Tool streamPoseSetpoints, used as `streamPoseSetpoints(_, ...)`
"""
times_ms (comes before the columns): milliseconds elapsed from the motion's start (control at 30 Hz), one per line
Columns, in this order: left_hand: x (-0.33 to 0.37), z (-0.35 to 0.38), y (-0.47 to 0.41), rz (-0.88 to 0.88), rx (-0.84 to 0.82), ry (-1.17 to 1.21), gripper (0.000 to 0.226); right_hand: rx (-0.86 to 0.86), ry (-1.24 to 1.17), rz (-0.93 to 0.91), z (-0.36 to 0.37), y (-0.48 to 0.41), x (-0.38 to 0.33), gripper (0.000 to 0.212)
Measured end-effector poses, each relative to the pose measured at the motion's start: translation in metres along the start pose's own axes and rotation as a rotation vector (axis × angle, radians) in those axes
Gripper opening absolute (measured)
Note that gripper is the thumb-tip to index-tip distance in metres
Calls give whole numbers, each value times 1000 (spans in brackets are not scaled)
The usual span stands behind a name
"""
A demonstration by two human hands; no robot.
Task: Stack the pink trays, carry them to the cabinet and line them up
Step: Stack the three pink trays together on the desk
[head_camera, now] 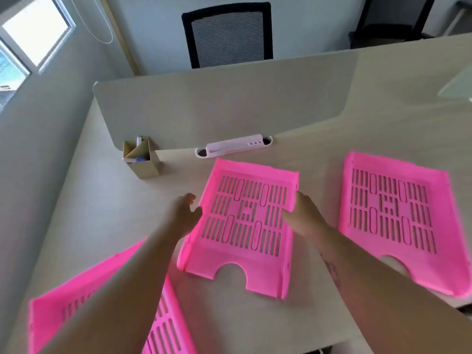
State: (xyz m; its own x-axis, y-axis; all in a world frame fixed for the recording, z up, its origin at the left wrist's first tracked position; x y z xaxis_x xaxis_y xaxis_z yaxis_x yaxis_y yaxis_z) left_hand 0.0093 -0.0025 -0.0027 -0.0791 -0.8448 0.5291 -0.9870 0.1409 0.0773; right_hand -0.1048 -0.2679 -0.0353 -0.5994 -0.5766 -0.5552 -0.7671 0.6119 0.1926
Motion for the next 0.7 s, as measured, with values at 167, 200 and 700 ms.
streamPoseSetpoints(167, -13, 23, 12, -138, -23, 27, 29, -35, -10, 151, 14, 22, 10, 70)
streamPoseSetpoints(200, -15, 25, 13, -171, -13, 42, 25, -20, 4, 158, 15, 22, 12, 69)
streamPoseSetpoints(700, 12, 37, 78, -358, 76, 57, 18, -77, -26, -49, -18, -23, 32, 69)
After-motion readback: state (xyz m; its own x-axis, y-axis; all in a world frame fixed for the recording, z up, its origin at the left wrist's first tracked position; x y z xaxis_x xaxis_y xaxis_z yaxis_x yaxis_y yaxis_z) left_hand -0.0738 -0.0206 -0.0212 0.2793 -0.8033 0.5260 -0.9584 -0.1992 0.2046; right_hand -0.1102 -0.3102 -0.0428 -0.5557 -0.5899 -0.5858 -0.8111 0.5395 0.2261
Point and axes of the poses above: each hand's wrist, its own y-axis away from the middle knuckle, its own z-axis out of the palm, x = y × z, the point moved 1 cm from there along -y, towards the middle knuckle, and after that the axes turned 13 degrees about x, right-handed, at the moved point
